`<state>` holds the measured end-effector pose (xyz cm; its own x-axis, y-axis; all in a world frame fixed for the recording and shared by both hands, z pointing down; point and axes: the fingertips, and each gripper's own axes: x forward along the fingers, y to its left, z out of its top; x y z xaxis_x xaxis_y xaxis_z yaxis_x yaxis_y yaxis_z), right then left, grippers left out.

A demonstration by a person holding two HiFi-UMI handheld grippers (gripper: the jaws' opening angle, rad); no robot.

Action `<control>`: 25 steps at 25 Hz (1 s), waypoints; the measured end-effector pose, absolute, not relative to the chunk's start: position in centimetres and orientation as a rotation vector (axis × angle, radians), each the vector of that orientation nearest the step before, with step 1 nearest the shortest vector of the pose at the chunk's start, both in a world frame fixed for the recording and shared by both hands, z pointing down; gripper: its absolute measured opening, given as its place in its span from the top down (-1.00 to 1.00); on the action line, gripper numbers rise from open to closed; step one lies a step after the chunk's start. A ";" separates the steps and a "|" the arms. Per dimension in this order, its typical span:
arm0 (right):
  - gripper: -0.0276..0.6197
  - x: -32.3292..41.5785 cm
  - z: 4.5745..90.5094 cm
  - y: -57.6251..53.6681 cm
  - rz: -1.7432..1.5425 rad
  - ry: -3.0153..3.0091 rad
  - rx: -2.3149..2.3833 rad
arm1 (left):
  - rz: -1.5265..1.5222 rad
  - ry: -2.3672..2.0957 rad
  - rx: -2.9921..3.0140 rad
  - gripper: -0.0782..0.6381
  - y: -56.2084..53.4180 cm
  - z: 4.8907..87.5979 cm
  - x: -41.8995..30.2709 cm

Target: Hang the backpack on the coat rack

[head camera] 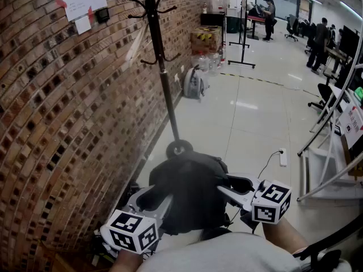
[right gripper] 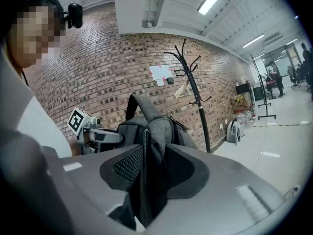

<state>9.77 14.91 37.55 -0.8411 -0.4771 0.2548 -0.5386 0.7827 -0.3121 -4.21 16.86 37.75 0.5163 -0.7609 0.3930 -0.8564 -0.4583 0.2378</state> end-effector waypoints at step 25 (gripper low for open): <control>0.49 9.3 35.5 -11.2 0.524 -2.886 0.615 | 0.276 -1.482 2.286 0.28 -7.9 36.0 -4.1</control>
